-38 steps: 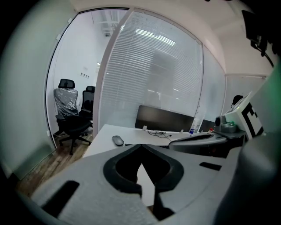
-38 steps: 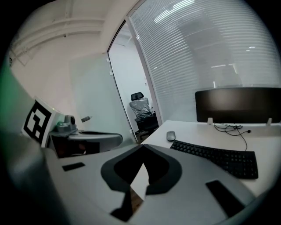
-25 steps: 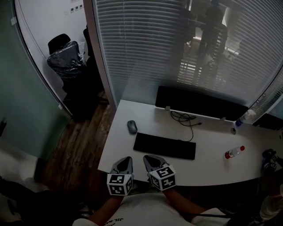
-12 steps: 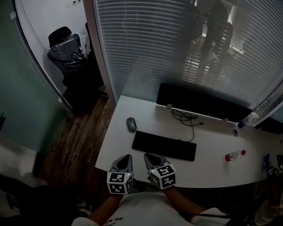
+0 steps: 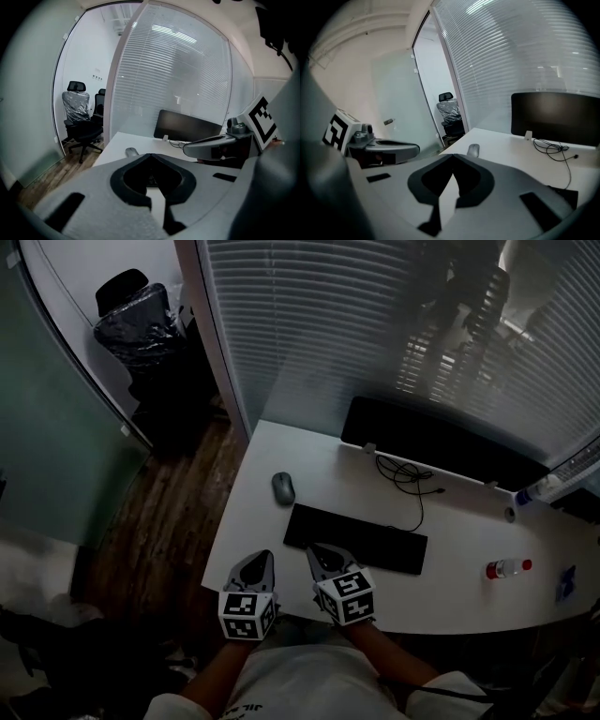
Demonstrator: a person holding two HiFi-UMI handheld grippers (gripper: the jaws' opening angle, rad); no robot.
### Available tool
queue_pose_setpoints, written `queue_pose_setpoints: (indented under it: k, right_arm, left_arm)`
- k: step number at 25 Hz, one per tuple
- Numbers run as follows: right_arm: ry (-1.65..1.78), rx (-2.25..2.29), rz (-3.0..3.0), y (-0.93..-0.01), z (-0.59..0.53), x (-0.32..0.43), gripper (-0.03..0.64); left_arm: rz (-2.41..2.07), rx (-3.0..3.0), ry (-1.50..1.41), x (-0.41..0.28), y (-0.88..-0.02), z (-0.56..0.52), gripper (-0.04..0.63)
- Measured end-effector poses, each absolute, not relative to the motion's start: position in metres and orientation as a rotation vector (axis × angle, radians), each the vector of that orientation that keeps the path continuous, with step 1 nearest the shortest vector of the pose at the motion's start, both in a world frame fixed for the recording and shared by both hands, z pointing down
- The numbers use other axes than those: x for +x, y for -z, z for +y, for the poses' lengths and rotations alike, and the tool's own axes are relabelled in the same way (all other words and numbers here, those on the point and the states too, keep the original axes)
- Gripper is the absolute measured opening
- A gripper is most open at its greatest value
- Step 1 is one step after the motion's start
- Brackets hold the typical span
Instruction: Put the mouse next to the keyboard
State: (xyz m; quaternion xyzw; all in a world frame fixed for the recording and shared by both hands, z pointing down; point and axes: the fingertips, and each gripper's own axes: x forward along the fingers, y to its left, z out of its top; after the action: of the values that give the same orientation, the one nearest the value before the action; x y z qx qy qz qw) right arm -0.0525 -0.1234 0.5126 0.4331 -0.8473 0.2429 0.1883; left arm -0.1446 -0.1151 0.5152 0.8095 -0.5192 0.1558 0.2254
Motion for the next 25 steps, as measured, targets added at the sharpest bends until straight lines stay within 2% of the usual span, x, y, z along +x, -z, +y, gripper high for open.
queue_pose_setpoints:
  k: [25]
  right_arm:
    - [-0.679, 1.259, -2.294, -0.592, -0.260, -0.088, 0.005]
  left_arm:
    - [-1.406, 2.197, -0.433, -0.176, -0.572, -0.202, 0.006]
